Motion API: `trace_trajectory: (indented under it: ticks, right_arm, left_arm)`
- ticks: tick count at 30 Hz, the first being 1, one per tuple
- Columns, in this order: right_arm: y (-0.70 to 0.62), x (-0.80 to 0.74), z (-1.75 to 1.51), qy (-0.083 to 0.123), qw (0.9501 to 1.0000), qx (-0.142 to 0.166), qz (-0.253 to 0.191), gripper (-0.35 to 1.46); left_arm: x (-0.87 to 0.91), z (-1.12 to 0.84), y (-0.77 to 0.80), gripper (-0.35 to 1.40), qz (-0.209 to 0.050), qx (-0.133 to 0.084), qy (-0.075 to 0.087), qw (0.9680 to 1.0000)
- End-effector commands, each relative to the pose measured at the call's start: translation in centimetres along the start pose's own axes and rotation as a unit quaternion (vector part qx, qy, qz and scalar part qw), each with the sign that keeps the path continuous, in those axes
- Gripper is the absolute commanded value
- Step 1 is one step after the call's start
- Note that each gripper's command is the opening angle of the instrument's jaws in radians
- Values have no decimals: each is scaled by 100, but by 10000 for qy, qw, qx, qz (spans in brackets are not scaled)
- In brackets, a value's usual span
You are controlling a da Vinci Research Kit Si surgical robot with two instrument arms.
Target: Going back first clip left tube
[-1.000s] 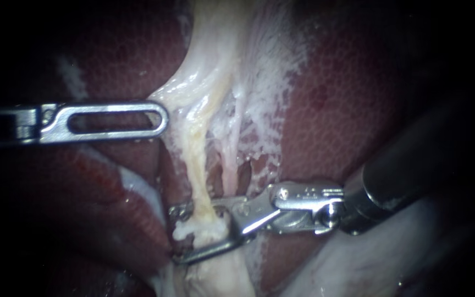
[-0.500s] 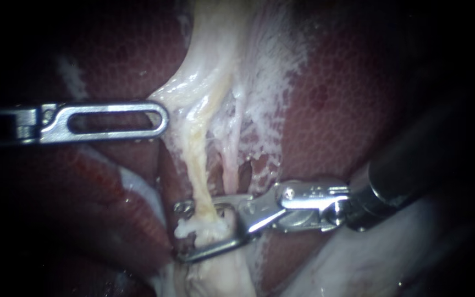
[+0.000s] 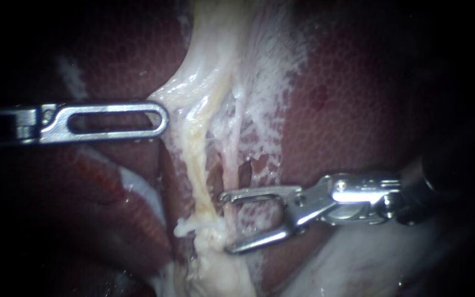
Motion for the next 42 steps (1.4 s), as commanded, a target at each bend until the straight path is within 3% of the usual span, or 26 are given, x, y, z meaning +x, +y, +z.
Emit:
trace_trajectory:
  ticks: [1,10,19,32,36,42]
  right_arm:
    - [-1,2,-7,4,10000,-40,15,60]
    - [-14,33,-71,10,9994,-321,-160,60]
    - [-23,61,-100,2,9984,-412,-386,60]
    - [-23,63,-102,0,9982,-412,-437,60]
    - [-23,63,-103,0,9982,-413,-437,60]
    - [-23,62,-103,0,9982,-413,-436,60]
  left_arm:
    - [0,0,0,-35,2,3,2,10000]
    - [1,0,2,-35,6,6,3,10000]
    - [2,1,4,-35,10,7,3,10000]
    - [6,5,7,-35,25,-1,-10,10000]
    - [17,13,13,-35,60,-39,-34,10000]
    - [41,31,26,-35,83,-43,71,9999]
